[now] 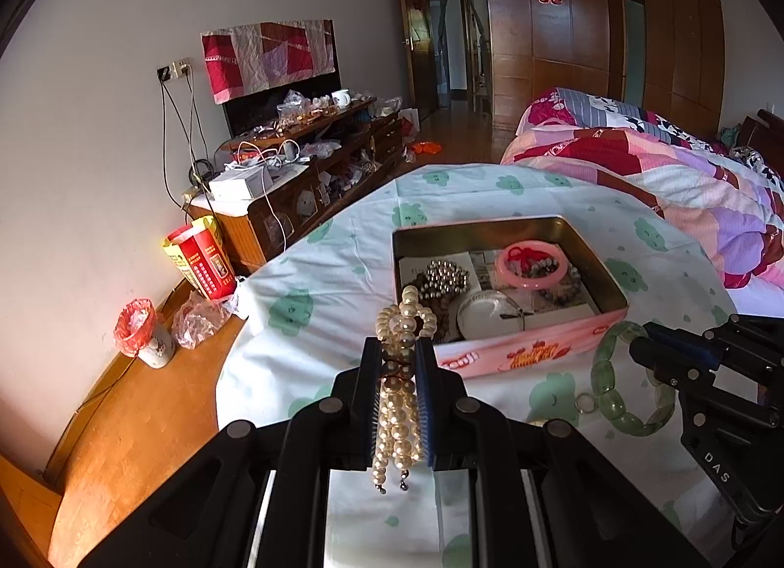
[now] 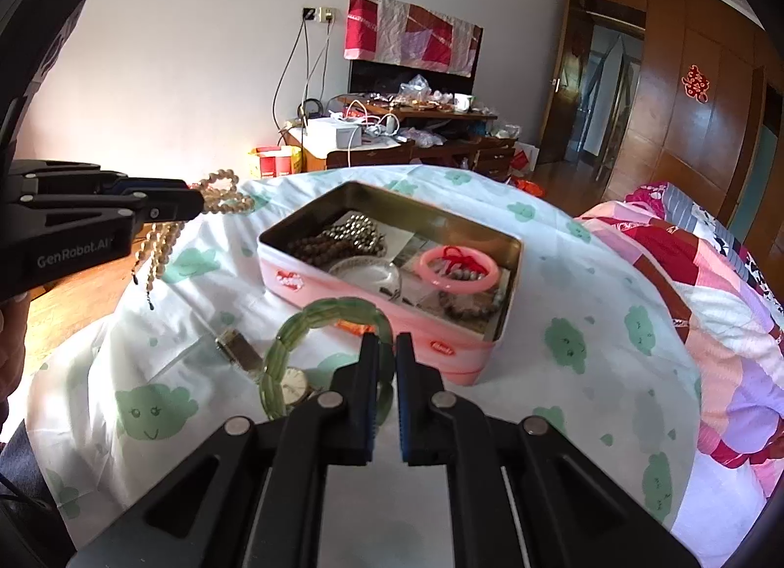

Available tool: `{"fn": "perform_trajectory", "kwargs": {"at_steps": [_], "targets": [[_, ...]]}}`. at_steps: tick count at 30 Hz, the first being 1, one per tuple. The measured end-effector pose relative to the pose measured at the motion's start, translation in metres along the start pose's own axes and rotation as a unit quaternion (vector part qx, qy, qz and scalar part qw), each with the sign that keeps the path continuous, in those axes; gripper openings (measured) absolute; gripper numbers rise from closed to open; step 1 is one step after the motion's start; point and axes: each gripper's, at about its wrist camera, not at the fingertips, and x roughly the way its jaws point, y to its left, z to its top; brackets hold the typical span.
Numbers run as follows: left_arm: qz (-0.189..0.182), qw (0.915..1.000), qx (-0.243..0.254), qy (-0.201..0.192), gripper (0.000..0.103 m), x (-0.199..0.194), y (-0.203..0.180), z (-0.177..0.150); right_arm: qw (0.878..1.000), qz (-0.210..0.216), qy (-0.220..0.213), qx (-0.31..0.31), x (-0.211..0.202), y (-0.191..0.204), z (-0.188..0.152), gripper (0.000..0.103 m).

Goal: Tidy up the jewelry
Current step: 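Carry the pearl necklace and green bangle into the pink tin and release both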

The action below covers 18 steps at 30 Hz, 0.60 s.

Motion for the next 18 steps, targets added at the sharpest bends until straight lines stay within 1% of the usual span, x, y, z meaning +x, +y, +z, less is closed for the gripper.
{"fn": "perform_trajectory", "kwargs": {"at_steps": [7, 11, 18], "targets": [[0.007, 0.9999, 0.012, -0.008, 0.013, 0.004, -0.003, 0.018, 1.0, -0.01, -0.011, 0.0, -0.001, -0.011, 0.015, 0.009], [0.006, 0.9998, 0.017, -0.006, 0.013, 0.011, -0.004, 0.027, 1.0, -0.017, -0.017, -0.002, 0.0, -0.019, 0.024, 0.009], [0.016, 0.9995, 0.026, -0.007, 0.013, 0.024, -0.006, 0.042, 0.999, -0.025, -0.021, -0.001, 0.008, -0.028, 0.037, 0.008]]}}
